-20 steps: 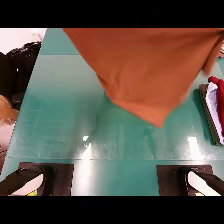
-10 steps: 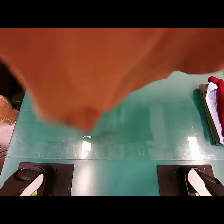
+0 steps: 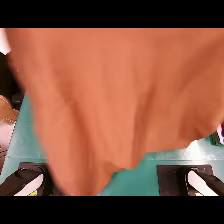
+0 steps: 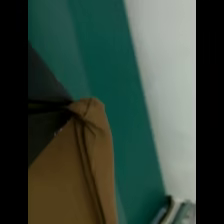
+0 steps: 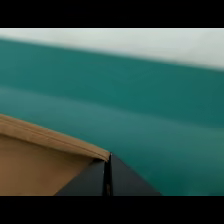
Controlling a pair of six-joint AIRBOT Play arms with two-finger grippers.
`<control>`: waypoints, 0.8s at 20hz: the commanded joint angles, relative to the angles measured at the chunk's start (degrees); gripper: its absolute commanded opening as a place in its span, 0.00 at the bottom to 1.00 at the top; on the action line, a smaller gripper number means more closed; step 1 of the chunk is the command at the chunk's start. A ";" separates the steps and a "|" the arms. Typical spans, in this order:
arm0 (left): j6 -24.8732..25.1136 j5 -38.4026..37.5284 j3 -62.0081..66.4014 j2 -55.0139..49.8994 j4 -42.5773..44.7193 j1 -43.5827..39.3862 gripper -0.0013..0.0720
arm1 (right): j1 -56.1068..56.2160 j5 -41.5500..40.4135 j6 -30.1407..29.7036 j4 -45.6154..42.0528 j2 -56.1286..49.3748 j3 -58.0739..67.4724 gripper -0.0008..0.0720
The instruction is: Fold the shirts.
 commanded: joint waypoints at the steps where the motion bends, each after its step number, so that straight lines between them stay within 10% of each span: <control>1: -2.25 -3.21 -11.61 -10.19 5.44 0.07 0.05 | 10.21 -1.01 1.14 -12.22 -11.26 -7.30 0.03; 13: -4.94 25.92 -15.78 -35.98 7.02 0.07 0.06 | 13.53 -13.16 3.32 -13.35 -41.88 1.60 0.03; 14: -6.27 26.43 -15.78 -36.06 7.02 0.07 0.17 | 13.53 -13.03 3.43 -13.05 -42.66 3.28 0.03; 15: -7.93 26.91 -15.76 -35.95 7.04 0.07 0.57 | 13.44 -12.39 3.50 -11.65 -43.39 5.07 0.06; 16: -8.70 26.38 -15.67 -35.74 7.17 0.31 0.71 | 12.98 -11.78 3.50 -9.97 -43.78 6.54 0.26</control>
